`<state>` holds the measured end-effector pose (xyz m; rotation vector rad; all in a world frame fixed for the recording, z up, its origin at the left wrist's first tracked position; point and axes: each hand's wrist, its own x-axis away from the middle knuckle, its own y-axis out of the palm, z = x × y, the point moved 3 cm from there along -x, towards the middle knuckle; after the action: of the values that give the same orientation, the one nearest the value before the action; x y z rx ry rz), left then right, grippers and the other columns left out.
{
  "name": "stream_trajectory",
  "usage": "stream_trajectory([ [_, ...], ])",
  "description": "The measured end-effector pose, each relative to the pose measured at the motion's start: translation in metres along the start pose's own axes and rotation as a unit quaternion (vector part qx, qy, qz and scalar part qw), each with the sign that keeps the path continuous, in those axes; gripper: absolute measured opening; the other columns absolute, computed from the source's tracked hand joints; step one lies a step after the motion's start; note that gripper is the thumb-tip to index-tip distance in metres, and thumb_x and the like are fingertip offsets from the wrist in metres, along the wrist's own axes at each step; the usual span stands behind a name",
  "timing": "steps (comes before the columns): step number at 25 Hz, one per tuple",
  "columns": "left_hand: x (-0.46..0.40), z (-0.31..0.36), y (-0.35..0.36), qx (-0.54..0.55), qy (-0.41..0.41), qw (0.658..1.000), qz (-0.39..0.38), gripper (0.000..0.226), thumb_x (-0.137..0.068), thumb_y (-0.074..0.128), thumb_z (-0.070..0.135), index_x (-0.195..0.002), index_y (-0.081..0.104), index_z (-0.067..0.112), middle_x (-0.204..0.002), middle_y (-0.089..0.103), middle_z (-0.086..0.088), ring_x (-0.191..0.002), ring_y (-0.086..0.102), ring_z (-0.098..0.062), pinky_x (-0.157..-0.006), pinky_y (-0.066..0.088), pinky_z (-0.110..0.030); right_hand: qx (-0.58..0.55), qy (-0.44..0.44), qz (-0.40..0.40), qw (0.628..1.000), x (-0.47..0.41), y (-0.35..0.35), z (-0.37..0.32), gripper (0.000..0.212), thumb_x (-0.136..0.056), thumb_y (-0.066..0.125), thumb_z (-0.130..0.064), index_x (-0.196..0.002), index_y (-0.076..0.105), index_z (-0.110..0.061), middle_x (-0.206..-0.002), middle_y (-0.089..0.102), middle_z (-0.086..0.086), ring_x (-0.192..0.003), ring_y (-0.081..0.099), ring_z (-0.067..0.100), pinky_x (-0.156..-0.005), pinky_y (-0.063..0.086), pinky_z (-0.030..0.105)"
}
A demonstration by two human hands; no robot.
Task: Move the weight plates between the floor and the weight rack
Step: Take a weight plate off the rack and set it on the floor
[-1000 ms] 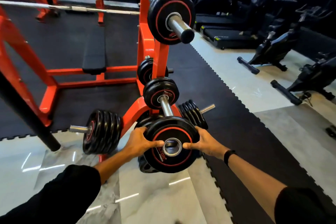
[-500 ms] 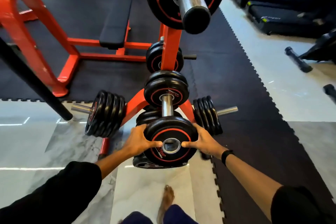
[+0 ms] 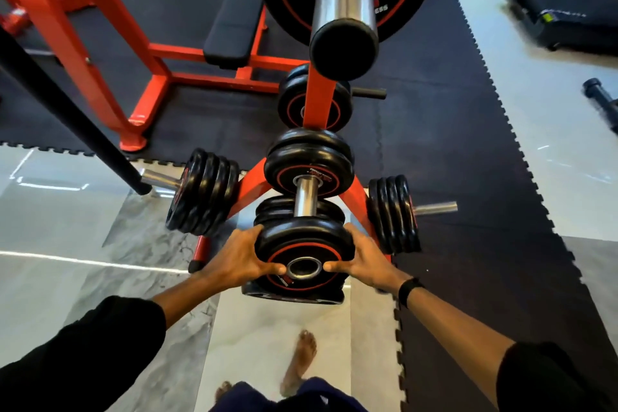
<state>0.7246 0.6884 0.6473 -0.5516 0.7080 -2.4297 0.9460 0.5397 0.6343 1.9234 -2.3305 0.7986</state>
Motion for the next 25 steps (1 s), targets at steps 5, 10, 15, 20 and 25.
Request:
stream_trajectory([
  [5,-0.002,-0.006,0.003,-0.005,0.010,1.000,-0.019,0.097,-0.058,0.076,0.073,-0.133,0.054,0.016,-0.113,0.070,0.010,-0.100,0.069,-0.001,-0.086,0.057,-0.021,0.007,-0.028,-0.004,1.000,0.001,0.004,0.002,0.071,-0.071,0.083,-0.047,-0.126,0.051,-0.016,-0.119,0.067,-0.005,-0.116,0.063,0.008,-0.099,0.053,0.043],
  [10,-0.010,-0.009,0.001,-0.043,0.014,0.998,-0.034,0.074,-0.063,0.071,0.070,-0.118,0.056,0.022,-0.102,0.063,0.022,-0.093,0.063,0.008,-0.085,0.055,-0.021,0.048,-0.057,0.041,0.996,0.005,0.015,0.007,0.052,-0.079,0.078,-0.041,-0.118,0.050,-0.021,-0.112,0.062,-0.003,-0.108,0.063,0.012,-0.092,0.054,0.044],
  [15,-0.059,-0.008,-0.014,-0.076,-0.013,0.997,0.032,0.089,-0.056,0.075,0.063,-0.128,0.045,0.022,-0.111,0.066,-0.001,-0.101,0.066,-0.020,-0.087,0.056,-0.048,0.073,-0.042,0.115,0.990,-0.033,0.001,-0.007,0.059,-0.076,0.080,-0.031,-0.121,0.043,-0.029,-0.116,0.059,0.000,-0.111,0.059,0.024,-0.093,0.049,0.055],
  [20,-0.101,0.029,-0.014,-0.263,-0.118,0.939,0.185,0.137,-0.056,0.087,0.058,-0.153,-0.001,0.016,-0.159,0.008,-0.028,-0.144,0.024,-0.047,-0.109,0.026,-0.071,0.334,0.134,0.247,0.900,-0.080,-0.016,-0.040,0.119,-0.076,0.081,-0.041,-0.156,-0.002,-0.011,-0.160,0.010,0.028,-0.144,0.020,0.049,-0.109,0.024,0.069],
  [25,-0.088,0.028,-0.002,-0.230,-0.121,0.946,0.196,0.126,-0.069,0.082,0.048,-0.154,-0.002,0.007,-0.159,0.005,-0.031,-0.145,0.021,-0.047,-0.114,0.020,-0.067,0.324,0.113,0.264,0.901,-0.067,0.005,-0.042,0.109,-0.080,0.077,-0.030,-0.155,0.000,-0.011,-0.160,0.007,0.031,-0.146,0.016,0.049,-0.111,0.020,0.069],
])
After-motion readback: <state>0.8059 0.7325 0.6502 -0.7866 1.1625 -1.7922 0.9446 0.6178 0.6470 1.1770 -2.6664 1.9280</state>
